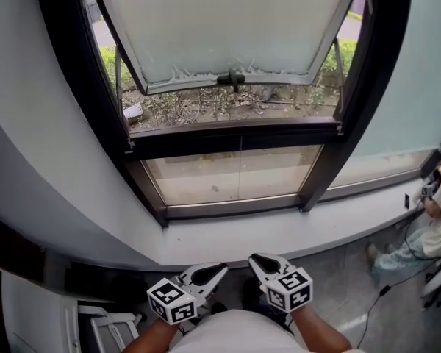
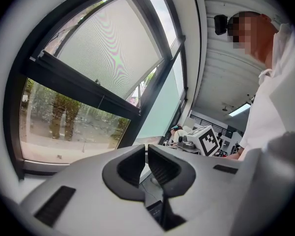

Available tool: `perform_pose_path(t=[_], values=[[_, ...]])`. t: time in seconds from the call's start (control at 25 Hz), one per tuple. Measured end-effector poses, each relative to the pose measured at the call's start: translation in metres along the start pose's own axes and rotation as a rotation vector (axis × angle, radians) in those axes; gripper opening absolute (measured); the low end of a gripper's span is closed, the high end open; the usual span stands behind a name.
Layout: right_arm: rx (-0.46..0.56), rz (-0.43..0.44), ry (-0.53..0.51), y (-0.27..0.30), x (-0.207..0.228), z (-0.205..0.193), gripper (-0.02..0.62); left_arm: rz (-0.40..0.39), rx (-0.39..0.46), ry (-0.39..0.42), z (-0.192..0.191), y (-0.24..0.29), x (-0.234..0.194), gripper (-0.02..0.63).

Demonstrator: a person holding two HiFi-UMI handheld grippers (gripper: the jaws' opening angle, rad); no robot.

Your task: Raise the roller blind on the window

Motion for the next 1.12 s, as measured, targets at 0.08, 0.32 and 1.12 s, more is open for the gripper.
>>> perform_pose_path(t=[0.08,0.32,1.12], values=[[-0.004,0.015,-0.012,0.007,0.013,0.004,0.028,0.016,0.002,0.004,0.003,0.012,-0.006,0.025],[-0.033,0.045,-0.090,0.023,0.059,0.027,0.028,0.063,0.006,-0.003,0.014,0.053,-0.021,0.025],[-0.030,0.052,-0.160,0.069,0.143,0.084,0.028,0.133,0.008,0.077,0.066,0.115,-0.074,0.025]])
Point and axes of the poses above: the fingertips, and each gripper's own axes: y forward along the fingers, x to its right, z out of its top, the point moved 7 cm from there along -y, backward along the fingers, and after that the axes turned 2 degrees about x, right-handed, at the moved point
